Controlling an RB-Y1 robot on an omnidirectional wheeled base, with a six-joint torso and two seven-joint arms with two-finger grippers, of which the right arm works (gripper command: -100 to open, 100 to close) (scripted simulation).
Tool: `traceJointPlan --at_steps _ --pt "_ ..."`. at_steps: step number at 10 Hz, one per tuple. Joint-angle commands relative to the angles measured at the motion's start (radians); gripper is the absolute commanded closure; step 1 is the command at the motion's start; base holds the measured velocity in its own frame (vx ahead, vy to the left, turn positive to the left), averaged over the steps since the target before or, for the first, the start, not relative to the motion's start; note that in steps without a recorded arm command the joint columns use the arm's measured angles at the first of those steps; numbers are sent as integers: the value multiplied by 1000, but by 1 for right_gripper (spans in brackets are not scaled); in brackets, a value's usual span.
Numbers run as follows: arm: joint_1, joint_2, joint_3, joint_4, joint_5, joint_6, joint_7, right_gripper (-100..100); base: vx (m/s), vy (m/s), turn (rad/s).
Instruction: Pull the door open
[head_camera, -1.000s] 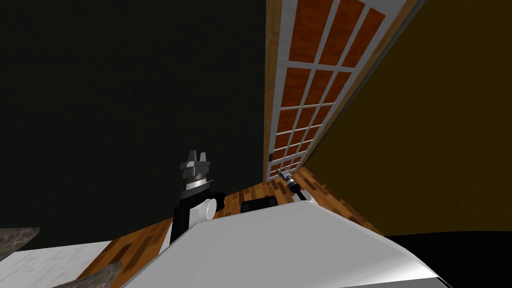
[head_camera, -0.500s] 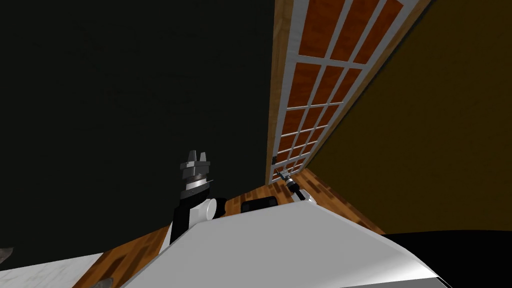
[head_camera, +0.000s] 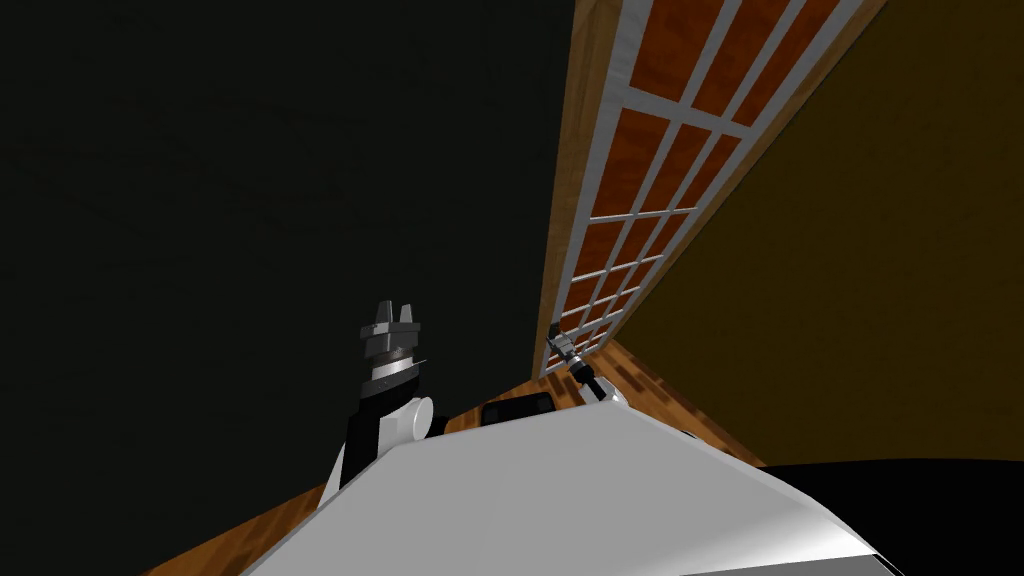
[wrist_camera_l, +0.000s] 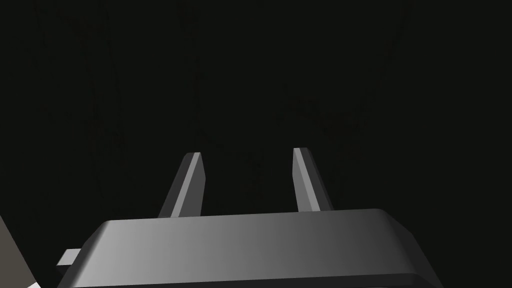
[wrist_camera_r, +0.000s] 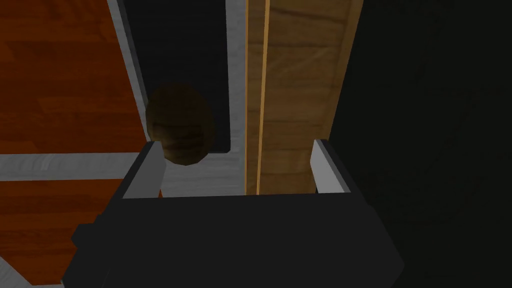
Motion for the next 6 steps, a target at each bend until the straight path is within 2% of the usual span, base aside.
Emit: traceJointPlan --at_steps 1,2,3,6 --pt "-25 -6 22 20 -24 5 13 -100 164 -82 -84" --pt "-11 -3 15 11 -14 2 7 -100 44 -29 -15" --pt "-11 -3 15 11 -14 2 7 100 -33 8 -2" --pt "-11 -3 15 11 -14 2 7 100 -4 -8 -8"
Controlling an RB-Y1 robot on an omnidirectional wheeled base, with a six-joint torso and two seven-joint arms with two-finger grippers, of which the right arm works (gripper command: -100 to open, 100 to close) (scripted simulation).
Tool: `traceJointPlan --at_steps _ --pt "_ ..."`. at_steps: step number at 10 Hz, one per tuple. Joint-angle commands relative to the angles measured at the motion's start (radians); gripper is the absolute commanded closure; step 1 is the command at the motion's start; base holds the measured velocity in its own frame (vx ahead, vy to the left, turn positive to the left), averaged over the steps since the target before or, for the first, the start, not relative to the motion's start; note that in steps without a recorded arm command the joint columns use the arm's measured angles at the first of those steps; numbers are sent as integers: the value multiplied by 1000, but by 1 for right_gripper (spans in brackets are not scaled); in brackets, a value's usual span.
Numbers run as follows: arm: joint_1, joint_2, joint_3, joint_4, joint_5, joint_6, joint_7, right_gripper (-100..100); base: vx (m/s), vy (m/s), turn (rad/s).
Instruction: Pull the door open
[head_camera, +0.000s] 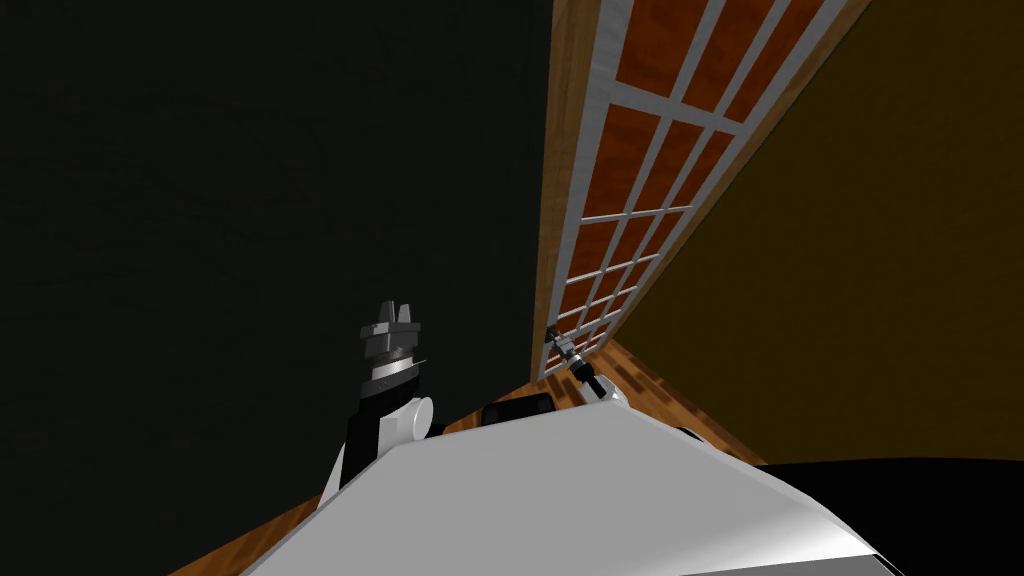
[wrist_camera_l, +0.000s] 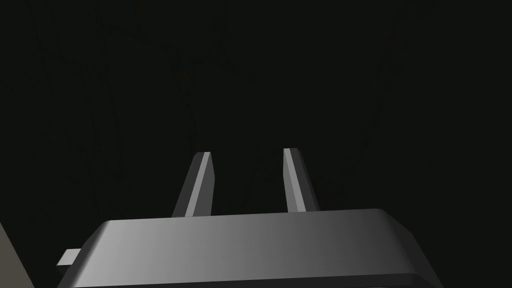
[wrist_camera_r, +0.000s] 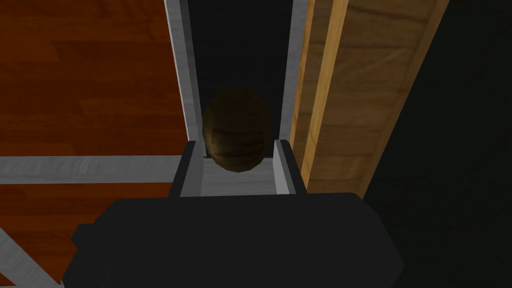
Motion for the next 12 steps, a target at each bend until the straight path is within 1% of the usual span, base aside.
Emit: traceJointPlan --at_steps 1,2,3,5,9,12 --pt "3 8 7 4 4 2 0 100 0 0 0" --pt "3 8 7 4 4 2 0 100 0 0 0" --pt "1 -2 3 -1 -14 1 -37 100 -24 -9 80" --pt "2 -3 5 -2 -23 1 -63 100 -29 -14 65" --pt "5 -7 12 -4 -51 3 -139 100 -26 -11 69" --pt "8 -10 20 -6 -80 5 -221 100 -32 -12 93"
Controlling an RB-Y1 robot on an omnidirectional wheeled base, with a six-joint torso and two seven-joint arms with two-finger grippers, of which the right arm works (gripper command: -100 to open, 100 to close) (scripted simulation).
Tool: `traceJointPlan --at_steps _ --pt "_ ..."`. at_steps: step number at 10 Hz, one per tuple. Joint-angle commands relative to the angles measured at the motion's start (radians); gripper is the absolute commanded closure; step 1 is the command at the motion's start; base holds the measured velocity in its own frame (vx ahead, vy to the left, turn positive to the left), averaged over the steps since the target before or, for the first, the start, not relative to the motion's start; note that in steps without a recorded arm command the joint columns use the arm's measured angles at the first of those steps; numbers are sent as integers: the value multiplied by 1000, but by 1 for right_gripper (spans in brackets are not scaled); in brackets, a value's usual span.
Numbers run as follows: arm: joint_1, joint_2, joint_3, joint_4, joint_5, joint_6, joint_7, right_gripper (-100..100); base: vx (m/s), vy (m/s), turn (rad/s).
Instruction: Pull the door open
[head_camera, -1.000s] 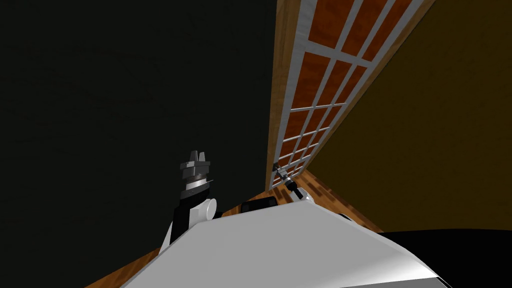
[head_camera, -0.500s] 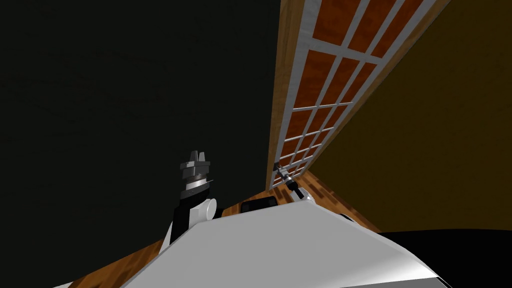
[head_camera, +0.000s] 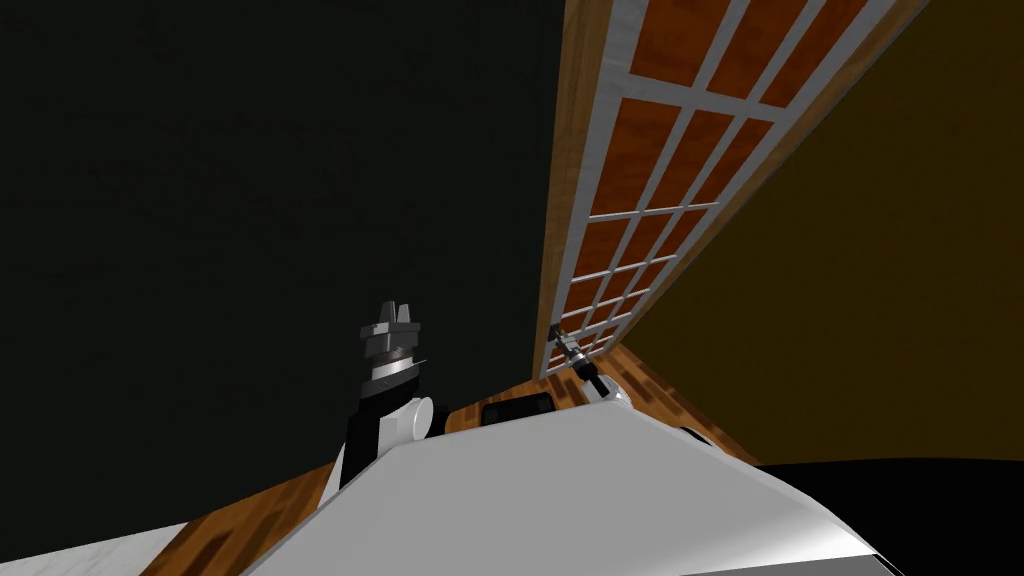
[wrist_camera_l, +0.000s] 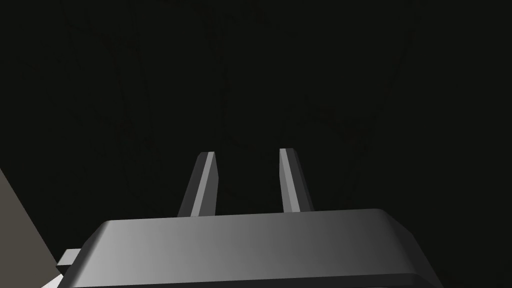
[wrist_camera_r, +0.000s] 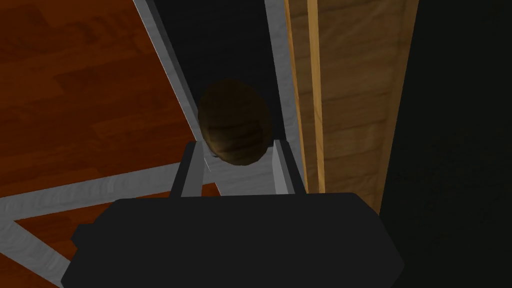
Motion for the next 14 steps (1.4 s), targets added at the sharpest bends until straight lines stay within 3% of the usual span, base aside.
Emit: traceJointPlan --at_steps 1,14 --pt "5 10 15 3 -11 1 -50 100 -36 -17 92" --pt "16 -5 44 -6 -126 7 -371 100 -36 -14 74"
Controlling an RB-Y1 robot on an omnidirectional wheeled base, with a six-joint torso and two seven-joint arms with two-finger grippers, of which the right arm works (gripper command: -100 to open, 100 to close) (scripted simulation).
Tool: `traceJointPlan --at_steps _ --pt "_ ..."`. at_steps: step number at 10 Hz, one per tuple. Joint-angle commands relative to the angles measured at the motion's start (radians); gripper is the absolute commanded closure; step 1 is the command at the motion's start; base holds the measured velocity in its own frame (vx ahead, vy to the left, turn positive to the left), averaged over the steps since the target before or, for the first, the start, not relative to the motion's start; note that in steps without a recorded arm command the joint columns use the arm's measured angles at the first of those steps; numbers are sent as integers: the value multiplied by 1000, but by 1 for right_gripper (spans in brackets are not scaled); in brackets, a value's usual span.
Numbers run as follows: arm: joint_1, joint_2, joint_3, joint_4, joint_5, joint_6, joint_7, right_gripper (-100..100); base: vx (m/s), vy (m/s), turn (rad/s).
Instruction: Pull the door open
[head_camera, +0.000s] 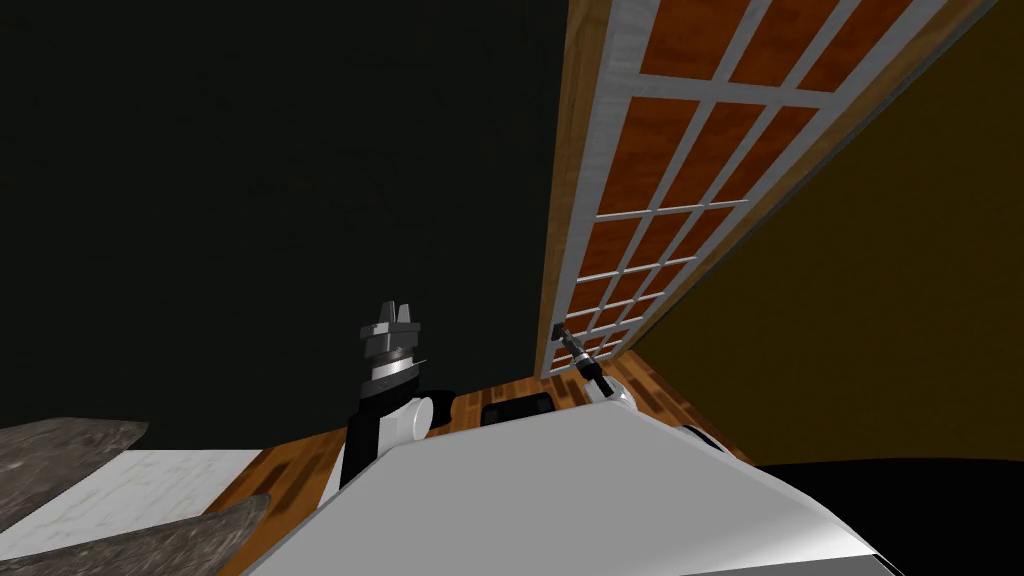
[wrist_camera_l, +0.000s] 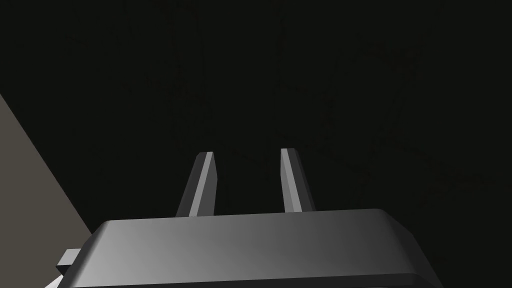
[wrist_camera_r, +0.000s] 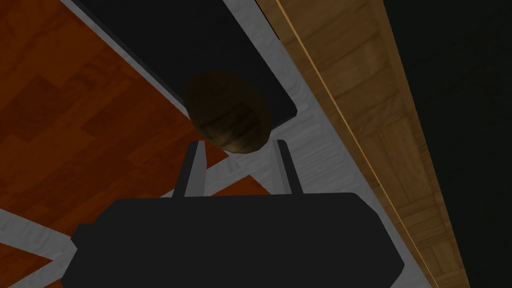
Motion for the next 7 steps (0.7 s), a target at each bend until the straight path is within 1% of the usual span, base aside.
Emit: traceJointPlan --at_steps 1,2,3,4,6,7 --pt "18 23 25 -25 -12 16 -50 100 -41 -21 108" --pt "18 23 25 -25 -12 16 -66 100 -32 -21 28" --pt "19 21 29 -26 -26 16 -100 100 -32 -23 77" --pt "19 21 29 -26 -26 16 -106 100 -28 -14 44" --pt "22 17 37 -29 -58 18 -170 100 -47 -16 93" --pt "22 17 37 -29 -58 18 -188 100 -38 -26 59"
